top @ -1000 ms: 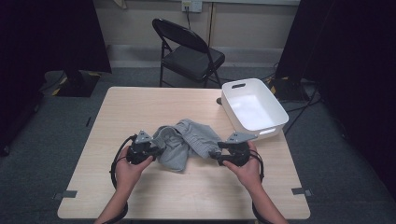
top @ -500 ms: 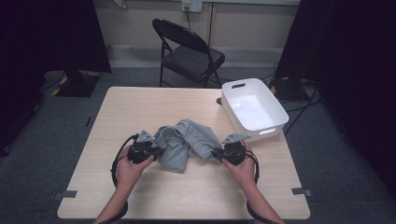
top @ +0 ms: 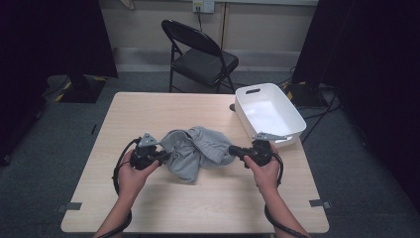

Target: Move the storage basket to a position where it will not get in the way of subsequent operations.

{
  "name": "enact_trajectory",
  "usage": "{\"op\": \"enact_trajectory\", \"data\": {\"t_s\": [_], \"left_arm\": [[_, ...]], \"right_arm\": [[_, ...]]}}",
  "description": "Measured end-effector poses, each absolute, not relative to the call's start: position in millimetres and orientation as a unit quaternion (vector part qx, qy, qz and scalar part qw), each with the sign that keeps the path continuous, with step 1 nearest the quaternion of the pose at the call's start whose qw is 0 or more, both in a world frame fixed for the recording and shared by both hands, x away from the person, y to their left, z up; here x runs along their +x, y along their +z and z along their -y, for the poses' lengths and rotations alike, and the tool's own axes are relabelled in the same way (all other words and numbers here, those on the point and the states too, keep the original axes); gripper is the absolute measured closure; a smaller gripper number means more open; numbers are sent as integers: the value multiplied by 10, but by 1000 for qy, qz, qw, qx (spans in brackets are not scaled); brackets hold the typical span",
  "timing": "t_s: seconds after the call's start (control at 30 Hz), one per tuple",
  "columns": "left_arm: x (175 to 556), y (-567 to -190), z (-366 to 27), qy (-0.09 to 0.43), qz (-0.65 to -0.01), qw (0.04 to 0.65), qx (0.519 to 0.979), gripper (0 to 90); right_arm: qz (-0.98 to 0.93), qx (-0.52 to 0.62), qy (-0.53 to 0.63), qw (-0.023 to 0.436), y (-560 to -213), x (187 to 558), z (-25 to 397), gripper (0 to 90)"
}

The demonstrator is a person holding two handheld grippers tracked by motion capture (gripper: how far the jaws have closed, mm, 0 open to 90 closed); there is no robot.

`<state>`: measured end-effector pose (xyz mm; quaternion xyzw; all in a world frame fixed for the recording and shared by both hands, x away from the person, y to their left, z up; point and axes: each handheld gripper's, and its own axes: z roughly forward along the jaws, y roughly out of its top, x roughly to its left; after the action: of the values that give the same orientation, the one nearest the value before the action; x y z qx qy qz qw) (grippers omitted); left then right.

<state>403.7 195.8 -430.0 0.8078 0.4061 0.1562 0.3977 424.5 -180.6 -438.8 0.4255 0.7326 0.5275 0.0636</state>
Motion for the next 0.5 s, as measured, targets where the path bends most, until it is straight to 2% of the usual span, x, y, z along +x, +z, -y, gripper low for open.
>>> {"op": "enact_trajectory", "data": {"t_s": [0.23, 0.27, 0.33, 0.5], "left_arm": [[4276, -4362, -2018, 178, -432, 380, 798, 829], [4359, -4419, -2017, 177, -437, 371, 800, 828], [4422, -4477, -2008, 173, -442, 363, 802, 829], [4530, -4618, -1944, 150, -443, 352, 811, 827]], "right_arm": [[-714, 473, 511, 81, -4450, 4525, 1793, 844], [-723, 478, 488, 97, -4502, 4620, 1748, 846], [-727, 480, 481, 102, -4531, 4662, 1724, 846], [-747, 487, 442, 98, -4709, 4826, 1612, 852]]}}
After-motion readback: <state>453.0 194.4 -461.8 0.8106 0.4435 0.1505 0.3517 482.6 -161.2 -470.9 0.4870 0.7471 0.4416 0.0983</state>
